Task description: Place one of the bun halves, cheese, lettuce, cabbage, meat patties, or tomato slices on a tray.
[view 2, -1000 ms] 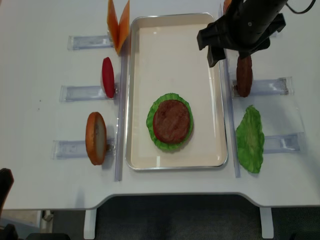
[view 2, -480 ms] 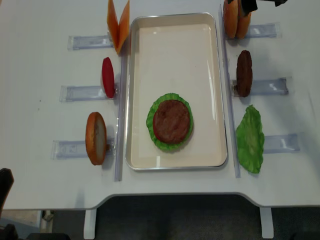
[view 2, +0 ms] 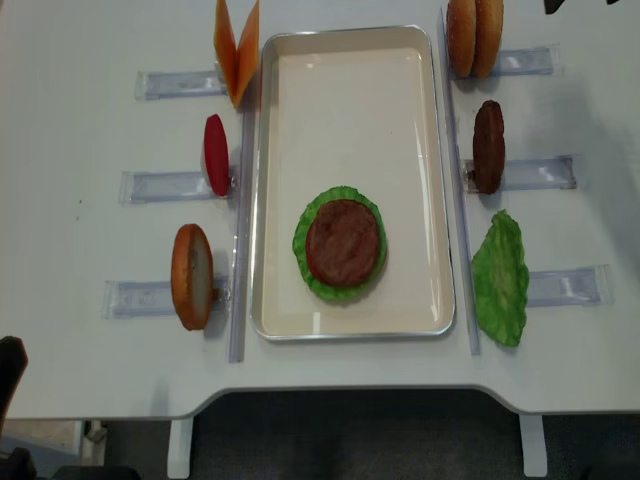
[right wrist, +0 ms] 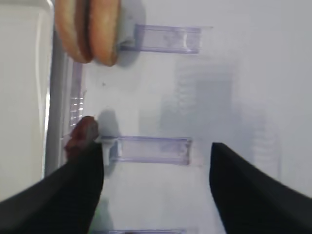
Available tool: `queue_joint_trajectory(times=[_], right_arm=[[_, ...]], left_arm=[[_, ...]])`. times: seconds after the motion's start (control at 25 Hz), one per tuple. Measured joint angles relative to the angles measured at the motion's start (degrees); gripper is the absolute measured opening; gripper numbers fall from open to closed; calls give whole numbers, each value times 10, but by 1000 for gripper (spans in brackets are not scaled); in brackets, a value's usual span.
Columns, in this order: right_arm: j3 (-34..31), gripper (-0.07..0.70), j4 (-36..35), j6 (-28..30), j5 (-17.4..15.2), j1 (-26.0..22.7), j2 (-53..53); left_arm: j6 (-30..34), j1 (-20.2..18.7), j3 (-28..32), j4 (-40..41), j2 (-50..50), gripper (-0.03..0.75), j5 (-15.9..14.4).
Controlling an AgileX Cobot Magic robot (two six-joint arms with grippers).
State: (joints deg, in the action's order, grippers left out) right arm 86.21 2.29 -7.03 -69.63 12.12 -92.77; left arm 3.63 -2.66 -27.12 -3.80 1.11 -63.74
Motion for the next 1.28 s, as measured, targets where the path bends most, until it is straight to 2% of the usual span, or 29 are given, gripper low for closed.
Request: queue_joint_trajectory(times=[0.28,0.44,0.8,1.08,1.28], right_arm=[[0,440,-42,58,0,-118,0],[0,438,-50,74,0,-157,0],[-8,437,-52,91,0,-167,2],[-80,434,-51,93,-1,-167,56],[-126,434,-48,94,-2,-167,132]], left_arm=[[0,0,0,0,0,0,0],[0,0,0,1,0,0,0],[0,0,0,2,0,0,0],[0,0,0,2,0,0,0],[0,0,0,2,0,0,0]])
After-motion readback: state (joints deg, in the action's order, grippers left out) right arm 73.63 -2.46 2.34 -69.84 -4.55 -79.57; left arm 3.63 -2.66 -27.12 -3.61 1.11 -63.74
